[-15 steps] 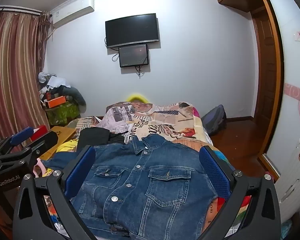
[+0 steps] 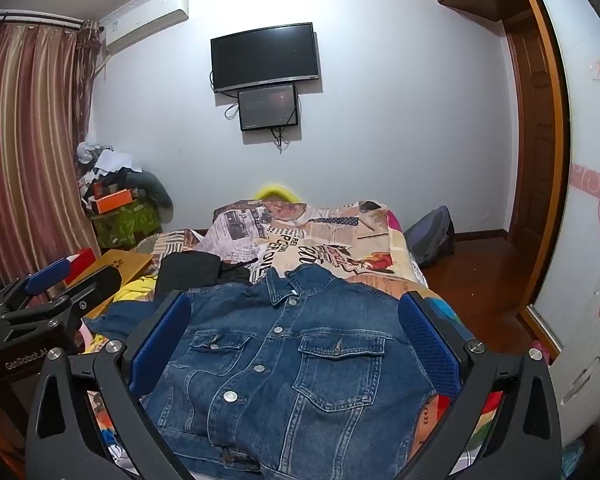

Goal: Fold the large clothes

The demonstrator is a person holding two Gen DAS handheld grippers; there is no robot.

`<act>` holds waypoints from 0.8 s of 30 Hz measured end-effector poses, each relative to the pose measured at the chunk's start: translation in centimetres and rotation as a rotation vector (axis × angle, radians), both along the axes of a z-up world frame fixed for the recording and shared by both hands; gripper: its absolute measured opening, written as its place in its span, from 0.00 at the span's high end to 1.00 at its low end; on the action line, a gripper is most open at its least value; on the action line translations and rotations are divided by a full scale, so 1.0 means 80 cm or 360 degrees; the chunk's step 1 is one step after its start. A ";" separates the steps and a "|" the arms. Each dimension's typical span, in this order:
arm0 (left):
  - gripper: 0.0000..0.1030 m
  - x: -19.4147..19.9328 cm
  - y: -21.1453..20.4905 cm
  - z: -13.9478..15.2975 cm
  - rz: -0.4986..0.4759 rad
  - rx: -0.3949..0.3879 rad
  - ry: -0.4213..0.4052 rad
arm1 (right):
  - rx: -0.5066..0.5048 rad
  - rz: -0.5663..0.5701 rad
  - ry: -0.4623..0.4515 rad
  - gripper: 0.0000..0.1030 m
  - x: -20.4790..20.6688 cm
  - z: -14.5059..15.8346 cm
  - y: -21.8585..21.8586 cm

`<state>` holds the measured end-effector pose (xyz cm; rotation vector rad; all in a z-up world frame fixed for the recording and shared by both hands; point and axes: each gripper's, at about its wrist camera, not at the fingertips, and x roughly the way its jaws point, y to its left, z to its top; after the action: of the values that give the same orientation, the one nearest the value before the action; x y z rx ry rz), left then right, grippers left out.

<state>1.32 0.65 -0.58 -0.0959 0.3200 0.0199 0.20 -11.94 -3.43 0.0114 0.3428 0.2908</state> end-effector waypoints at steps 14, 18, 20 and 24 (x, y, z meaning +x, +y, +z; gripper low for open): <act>0.00 0.002 0.005 -0.005 0.0006 -0.0002 0.0009 | -0.0006 -0.0002 0.0011 0.00 0.005 -0.004 0.003; 0.00 0.001 0.005 -0.005 0.0008 0.0002 0.0010 | -0.0007 -0.0004 0.0013 0.00 0.006 -0.004 0.003; 0.00 0.001 0.005 -0.005 0.0011 0.0005 0.0008 | -0.0003 -0.0002 0.0016 0.00 0.007 -0.006 0.003; 0.00 0.002 0.004 -0.007 0.0014 0.0007 0.0012 | -0.0006 -0.0003 0.0015 0.00 0.007 -0.005 0.003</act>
<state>1.48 0.97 -1.16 -0.0928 0.3269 0.0296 0.72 -11.69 -3.85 0.0092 0.3530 0.2883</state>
